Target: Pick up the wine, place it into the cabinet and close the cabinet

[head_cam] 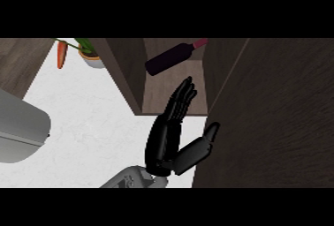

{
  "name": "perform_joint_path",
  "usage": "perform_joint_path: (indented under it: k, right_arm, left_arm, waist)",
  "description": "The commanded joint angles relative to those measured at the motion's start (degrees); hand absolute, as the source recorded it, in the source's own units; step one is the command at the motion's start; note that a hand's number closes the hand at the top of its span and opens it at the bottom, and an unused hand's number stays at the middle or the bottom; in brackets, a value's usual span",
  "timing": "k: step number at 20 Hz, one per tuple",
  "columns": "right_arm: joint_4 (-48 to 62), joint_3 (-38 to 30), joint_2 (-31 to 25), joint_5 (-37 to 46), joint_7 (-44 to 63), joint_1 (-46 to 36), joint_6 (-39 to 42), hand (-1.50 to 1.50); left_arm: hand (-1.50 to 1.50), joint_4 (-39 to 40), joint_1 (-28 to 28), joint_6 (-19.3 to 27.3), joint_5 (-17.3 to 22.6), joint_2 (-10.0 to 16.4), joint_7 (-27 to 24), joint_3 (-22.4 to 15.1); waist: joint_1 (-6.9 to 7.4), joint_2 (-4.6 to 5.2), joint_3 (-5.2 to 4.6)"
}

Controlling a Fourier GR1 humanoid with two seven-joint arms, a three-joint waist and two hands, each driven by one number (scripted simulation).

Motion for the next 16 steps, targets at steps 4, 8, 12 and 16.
perform_joint_path:
  k: [4,8,12,16]
  right_arm:
    - [-2.4,-3.3,-1.9,-4.0,2.7,-0.4,0.8,-1.5]
    - [-1.2,1.8,0.4,1.7,3.6,-3.1,-3.1,-1.5]
    - [-0.8,6.8,2.1,-3.3,0.2,1.5,1.9,1.5]
    - [-4.8,11.2,0.6,-2.8,2.0,-1.2,4.3,1.5]
  left_arm:
    - [1.5,-17.3,14.4,1.6,-3.0,5.1,0.5,-6.9]
    - [1.5,-18.1,17.6,-6.6,-1.9,8.7,-1.7,-6.4]
    - [1.5,-27.4,25.2,-8.3,-1.8,16.9,-2.3,-8.1]
    - [1.5,-30.4,26.4,-14.0,2.2,23.1,-2.1,-0.8]
  waist:
    - [-0.19,0.04,-0.03]
    - [-0.43,0.18,-0.09]
    - [0.36,0.21,-0.07]
    - [-0.12,0.12,-0.12]
